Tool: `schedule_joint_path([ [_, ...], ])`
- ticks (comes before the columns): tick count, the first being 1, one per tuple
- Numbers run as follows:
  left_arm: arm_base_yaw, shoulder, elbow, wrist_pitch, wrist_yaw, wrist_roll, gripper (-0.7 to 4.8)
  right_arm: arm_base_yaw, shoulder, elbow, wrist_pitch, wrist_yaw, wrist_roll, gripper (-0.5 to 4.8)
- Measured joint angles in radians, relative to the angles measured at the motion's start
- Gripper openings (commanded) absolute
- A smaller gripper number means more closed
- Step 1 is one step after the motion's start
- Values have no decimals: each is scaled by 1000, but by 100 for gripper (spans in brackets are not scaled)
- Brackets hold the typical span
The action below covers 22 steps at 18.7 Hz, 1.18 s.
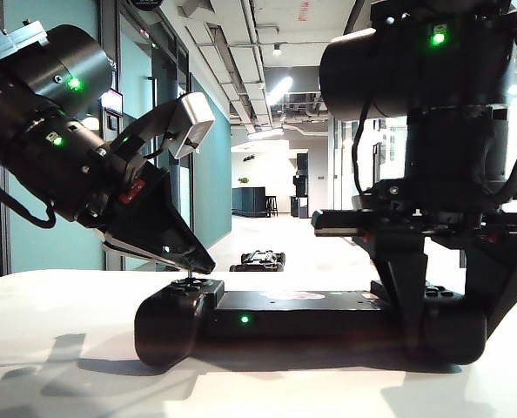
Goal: Push the left joystick on the remote control sitting on the white table forward to make the robot dog walk in a straight line until it approaches the door.
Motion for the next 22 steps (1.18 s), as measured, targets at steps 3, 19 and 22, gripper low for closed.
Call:
schedule_joint_path([
  [3, 0, 0, 0, 10, 0, 0, -5, 0, 0, 0, 0, 0, 0, 134],
  [19, 0, -83, 0, 30, 74, -19, -5, 0, 0, 0, -3, 2, 0, 134],
  [22, 2, -82, -14, 34, 89, -19, -5, 0, 0, 0, -3, 2, 0, 134],
])
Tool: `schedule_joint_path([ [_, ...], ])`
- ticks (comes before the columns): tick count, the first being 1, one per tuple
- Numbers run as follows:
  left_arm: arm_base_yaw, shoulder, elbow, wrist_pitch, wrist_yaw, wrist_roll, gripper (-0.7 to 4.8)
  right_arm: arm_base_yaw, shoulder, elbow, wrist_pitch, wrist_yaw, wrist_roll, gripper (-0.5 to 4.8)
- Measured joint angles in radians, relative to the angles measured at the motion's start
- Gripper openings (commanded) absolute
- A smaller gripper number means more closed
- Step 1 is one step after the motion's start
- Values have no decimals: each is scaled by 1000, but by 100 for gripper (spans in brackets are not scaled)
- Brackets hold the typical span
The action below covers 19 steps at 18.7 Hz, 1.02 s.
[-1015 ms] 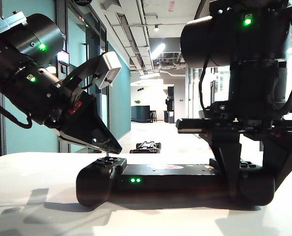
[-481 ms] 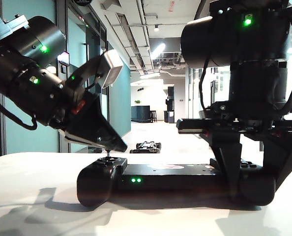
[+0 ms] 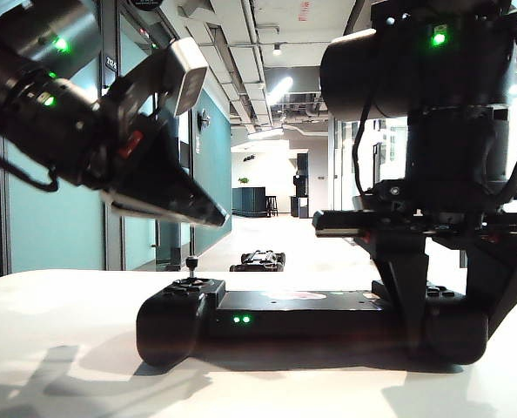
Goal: Push the left joystick on the remote control sitting on the white table forward to make the robot dog walk in a straight line until it approaches the door.
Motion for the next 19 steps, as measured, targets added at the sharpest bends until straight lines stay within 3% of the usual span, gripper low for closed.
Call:
schedule_joint_path([
  [4, 52, 0, -47, 33, 6, -4, -5, 0, 0, 0, -1, 0, 0, 134],
  [12, 44, 80, -57, 105, 45, -3, -5, 0, 0, 0, -1, 0, 0, 134],
  [19, 43, 134, -57, 163, 20, -7, -6, 0, 0, 0, -1, -1, 0, 134],
])
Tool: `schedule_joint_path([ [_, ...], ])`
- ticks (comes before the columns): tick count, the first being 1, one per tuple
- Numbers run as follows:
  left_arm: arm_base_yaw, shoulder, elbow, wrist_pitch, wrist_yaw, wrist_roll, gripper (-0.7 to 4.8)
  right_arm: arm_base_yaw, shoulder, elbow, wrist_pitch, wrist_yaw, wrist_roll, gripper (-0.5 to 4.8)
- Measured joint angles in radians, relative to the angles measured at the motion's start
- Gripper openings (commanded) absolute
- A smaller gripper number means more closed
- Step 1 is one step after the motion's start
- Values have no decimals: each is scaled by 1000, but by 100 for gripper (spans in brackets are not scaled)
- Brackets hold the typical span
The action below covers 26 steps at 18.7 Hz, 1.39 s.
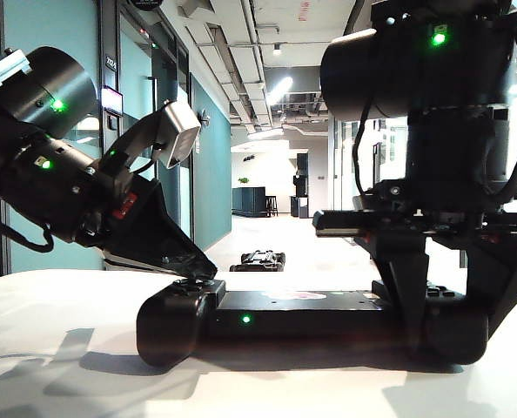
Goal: Push the left joystick on the remote control sitting on the white table forward to make the robot dog walk in a straight line until it approaches the door.
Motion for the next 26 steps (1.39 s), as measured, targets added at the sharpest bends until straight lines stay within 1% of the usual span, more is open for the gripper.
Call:
schedule_joint_path([
  [4, 0, 2, 0, 43, -27, -20, -6, 0, 0, 0, 0, -1, 1, 134],
  [26, 0, 3, 0, 46, -33, -23, -6, 0, 0, 0, -3, -1, 3, 134],
])
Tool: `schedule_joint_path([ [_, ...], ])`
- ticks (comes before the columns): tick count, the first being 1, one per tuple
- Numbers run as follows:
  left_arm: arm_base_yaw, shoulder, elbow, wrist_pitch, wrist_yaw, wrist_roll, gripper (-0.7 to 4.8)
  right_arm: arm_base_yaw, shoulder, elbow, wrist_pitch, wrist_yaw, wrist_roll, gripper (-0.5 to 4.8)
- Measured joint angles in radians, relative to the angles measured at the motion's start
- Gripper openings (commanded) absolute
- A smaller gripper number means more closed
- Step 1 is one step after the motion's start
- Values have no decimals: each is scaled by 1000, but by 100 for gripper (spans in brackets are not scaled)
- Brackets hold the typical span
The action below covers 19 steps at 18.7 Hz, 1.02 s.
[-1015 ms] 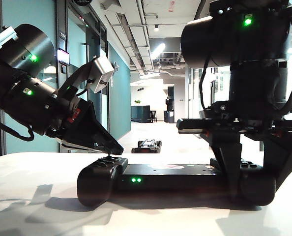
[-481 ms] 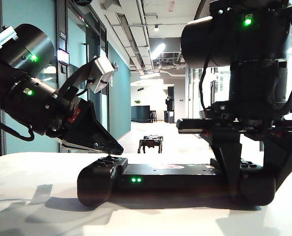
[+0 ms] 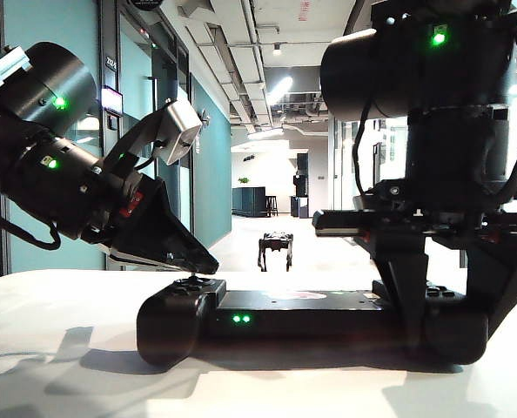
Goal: Push the left joystick on the remote control sitting on the white table forward to make the robot dog walk in a straight line until it approaches the door.
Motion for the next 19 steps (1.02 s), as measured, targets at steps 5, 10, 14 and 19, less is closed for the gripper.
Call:
schedule_joint_path([
  [5, 0, 0, 0, 0, 0, 0, -6, 0, 0, 0, 0, 0, 0, 134],
  [10, 0, 0, 0, 0, 0, 0, -5, 0, 0, 0, 0, 0, 0, 134],
  [14, 0, 0, 0, 0, 0, 0, -5, 0, 0, 0, 0, 0, 0, 134],
  [19, 0, -1, 0, 0, 1, -4, -5, 0, 0, 0, -1, 0, 0, 134],
])
